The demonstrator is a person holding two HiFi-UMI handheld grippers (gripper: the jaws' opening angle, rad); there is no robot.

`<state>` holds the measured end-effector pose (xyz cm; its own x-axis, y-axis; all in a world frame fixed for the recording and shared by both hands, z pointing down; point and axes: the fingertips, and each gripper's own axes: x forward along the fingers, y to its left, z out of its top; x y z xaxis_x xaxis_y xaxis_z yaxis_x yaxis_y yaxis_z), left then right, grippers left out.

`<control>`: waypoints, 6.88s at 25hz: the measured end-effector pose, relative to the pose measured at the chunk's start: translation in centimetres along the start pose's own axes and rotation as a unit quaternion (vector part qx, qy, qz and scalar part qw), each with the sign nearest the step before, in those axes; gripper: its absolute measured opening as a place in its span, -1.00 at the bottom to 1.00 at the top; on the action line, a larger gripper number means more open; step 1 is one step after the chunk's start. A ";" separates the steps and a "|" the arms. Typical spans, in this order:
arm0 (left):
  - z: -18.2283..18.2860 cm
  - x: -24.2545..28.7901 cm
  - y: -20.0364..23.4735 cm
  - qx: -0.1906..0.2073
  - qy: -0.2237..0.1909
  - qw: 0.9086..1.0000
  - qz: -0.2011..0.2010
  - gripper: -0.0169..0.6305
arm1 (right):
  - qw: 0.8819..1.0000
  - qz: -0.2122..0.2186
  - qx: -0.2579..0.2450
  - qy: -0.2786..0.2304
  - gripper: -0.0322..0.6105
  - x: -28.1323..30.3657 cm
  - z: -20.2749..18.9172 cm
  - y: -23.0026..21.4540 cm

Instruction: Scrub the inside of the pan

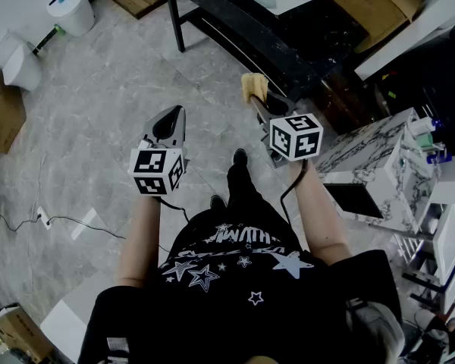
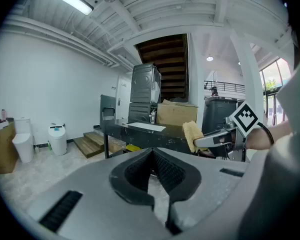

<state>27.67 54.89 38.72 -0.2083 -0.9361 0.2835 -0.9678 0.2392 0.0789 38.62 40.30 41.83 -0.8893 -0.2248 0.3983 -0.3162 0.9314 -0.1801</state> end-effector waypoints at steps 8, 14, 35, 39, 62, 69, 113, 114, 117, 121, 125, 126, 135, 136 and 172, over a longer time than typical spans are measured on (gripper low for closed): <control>0.0 -1.7 -1.2 0.002 -0.007 1.000 -0.001 -0.92 | 1.000 -0.001 0.000 -0.004 -0.63 -2.0 -0.3 0.8; -0.2 -2.3 -1.4 0.001 -0.010 1.000 0.002 -0.92 | 1.000 -0.001 0.005 -0.004 -0.64 -2.2 -0.7 0.9; -0.3 1.4 2.5 -0.003 0.004 1.000 0.011 -0.92 | 0.999 0.011 0.026 0.016 -0.63 3.3 0.4 -2.2; -0.1 4.5 4.3 -0.010 0.019 1.000 0.011 -0.92 | 0.999 0.012 0.038 0.013 -0.62 6.3 1.8 -4.5; 9.0 31.5 15.8 0.003 0.045 0.999 0.008 -0.92 | 0.997 0.015 0.062 0.043 -0.62 28.7 13.7 -21.8; 11.9 39.1 17.1 0.014 0.044 0.999 0.000 -0.92 | 0.996 0.013 0.077 0.031 -0.62 32.5 17.3 -27.4; 15.9 70.9 20.8 0.180 0.220 0.895 -0.345 -0.66 | 0.948 -0.231 0.217 0.000 -0.62 42.7 22.1 -44.9; 15.6 71.1 20.7 0.195 0.232 0.883 -0.357 -0.56 | 0.946 -0.237 0.221 0.000 -0.62 42.8 22.1 -45.0; 14.7 71.8 20.5 0.239 0.259 0.856 -0.379 -0.40 | 0.940 -0.255 0.227 0.000 -0.62 42.9 22.1 -45.2; 13.7 73.0 20.5 0.283 0.290 0.826 -0.392 -0.37 | 0.933 -0.275 0.233 -0.002 -0.62 42.7 22.3 -45.3; 12.4 74.3 20.9 0.308 0.318 0.805 -0.395 -0.37 | 0.927 -0.289 0.238 -0.004 -0.62 42.7 22.3 -45.3; 11.9 74.5 20.9 0.317 0.328 0.796 -0.398 -0.37 | 0.925 -0.294 0.241 -0.005 -0.62 42.6 22.2 -45.3; 9.2 75.1 21.1 0.358 0.396 0.747 -0.397 -0.37 | 0.911 -0.326 0.253 -0.013 -0.62 42.1 21.9 -45.6; 9.0 75.1 21.1 0.366 0.404 0.740 -0.394 -0.37 | 0.909 -0.330 0.254 -0.014 -0.62 42.1 21.9 -45.7; 6.5 76.5 21.9 0.427 0.451 0.705 -0.343 -0.46 | 0.900 -0.262 0.226 0.265 -0.62 48.5 12.6 -54.0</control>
<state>-10.38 -13.17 55.94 0.1533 -0.1191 0.9810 -0.6092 -0.7930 -0.0011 8.35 -24.51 59.53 -0.3343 -0.3206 0.8863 -0.8549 0.4989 -0.1421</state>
